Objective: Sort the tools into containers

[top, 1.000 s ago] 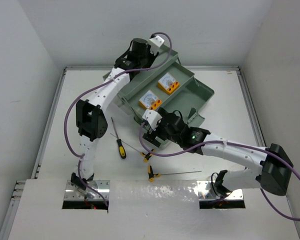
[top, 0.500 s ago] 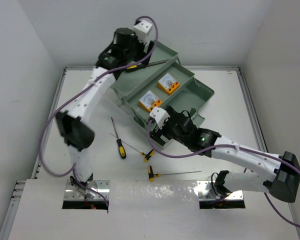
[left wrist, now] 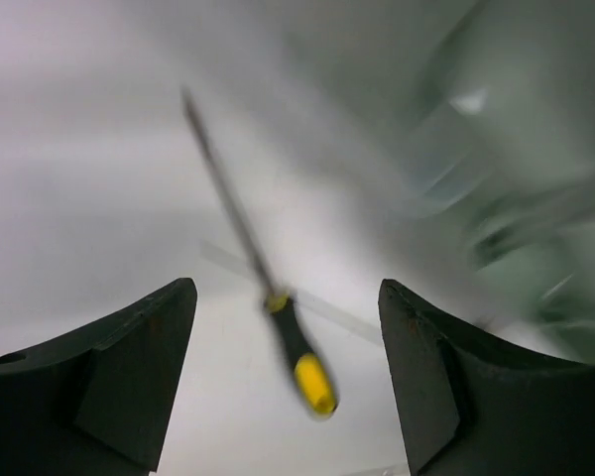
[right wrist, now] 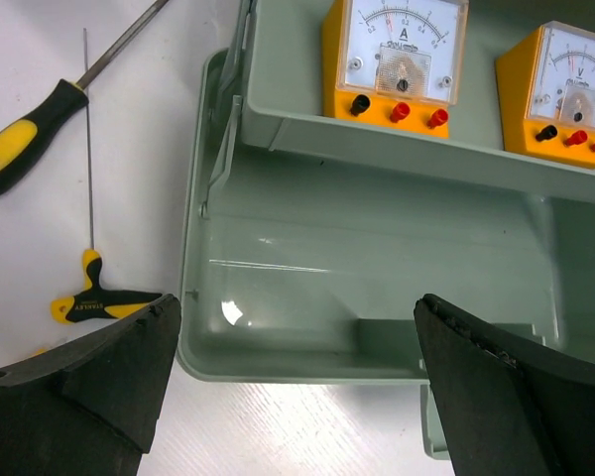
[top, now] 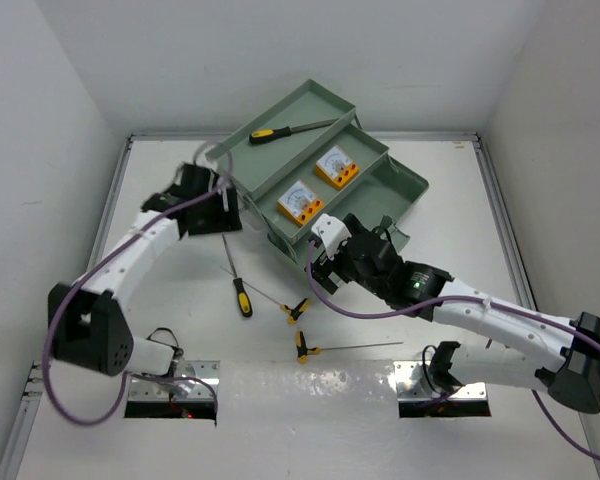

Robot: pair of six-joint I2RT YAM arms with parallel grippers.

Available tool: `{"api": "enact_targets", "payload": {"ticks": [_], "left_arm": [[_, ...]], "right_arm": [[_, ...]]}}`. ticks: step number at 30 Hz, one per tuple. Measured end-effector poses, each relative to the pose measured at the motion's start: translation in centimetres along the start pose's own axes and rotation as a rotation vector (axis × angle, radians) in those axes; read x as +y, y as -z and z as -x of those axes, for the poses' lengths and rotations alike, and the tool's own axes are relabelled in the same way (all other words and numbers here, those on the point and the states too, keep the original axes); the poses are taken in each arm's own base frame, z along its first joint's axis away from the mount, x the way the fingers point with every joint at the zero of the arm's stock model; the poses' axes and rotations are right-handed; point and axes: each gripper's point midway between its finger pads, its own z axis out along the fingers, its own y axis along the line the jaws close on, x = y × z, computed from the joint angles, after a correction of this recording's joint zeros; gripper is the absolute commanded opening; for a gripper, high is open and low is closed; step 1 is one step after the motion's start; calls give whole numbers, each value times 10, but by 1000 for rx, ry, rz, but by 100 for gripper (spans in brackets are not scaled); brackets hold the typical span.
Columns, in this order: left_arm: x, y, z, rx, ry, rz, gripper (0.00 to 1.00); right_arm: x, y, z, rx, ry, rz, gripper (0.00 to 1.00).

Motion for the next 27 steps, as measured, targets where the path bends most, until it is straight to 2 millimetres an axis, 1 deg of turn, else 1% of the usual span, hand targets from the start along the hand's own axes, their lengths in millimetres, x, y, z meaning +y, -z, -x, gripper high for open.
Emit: {"api": "enact_targets", "payload": {"ticks": [1, 2, 3, 4, 5, 6, 7, 11, 13, 15, 16, 17, 18, 20, 24, 27], "left_arm": [[9, -18, -36, 115, 5, 37, 72], [16, -28, -71, 218, 3, 68, 72], [22, -31, -98, 293, 1, 95, 72], [28, -31, -121, 351, -3, 117, 72], [32, -29, -135, 384, -6, 131, 72], [34, -28, -144, 401, -9, 141, 74], [35, -28, -151, 413, -11, 146, 75], [38, -35, -159, 386, -4, 155, 77], [35, -37, -165, 387, -8, 148, 77], [27, -39, -168, 386, -22, 123, 76], [23, -41, -168, 383, -27, 113, 74], [20, -43, -168, 377, -32, 104, 63], [18, -46, -169, 373, -33, 101, 57], [20, -51, -175, 378, -36, 105, 49], [30, -57, -195, 431, -28, 140, 50], [32, -60, -201, 447, -23, 148, 51]], "right_arm": [[0, 0, 0, 2, 0, -1, 99], [0, 0, -1, 3, 0, -2, 99], [-1, 0, -1, 4, -1, -6, 99], [-1, 0, -2, 6, -2, -10, 99], [-2, 0, -3, 8, -2, -14, 99], [-2, 0, -4, 10, -2, -18, 99], [-2, -1, -6, 15, -1, -19, 99], [-2, -1, -15, 36, 5, -28, 99], [-3, -2, -17, 44, 8, -31, 99], [-2, -3, -19, 51, 10, -32, 99], [-2, -4, -20, 57, 12, -32, 99], [-1, -5, -22, 63, 14, -31, 99], [-1, -5, -23, 68, 17, -31, 99], [0, -6, -26, 80, 20, -28, 99], [0, -6, -28, 87, 26, -28, 99], [-1, -6, -28, 91, 31, -29, 99]]}}
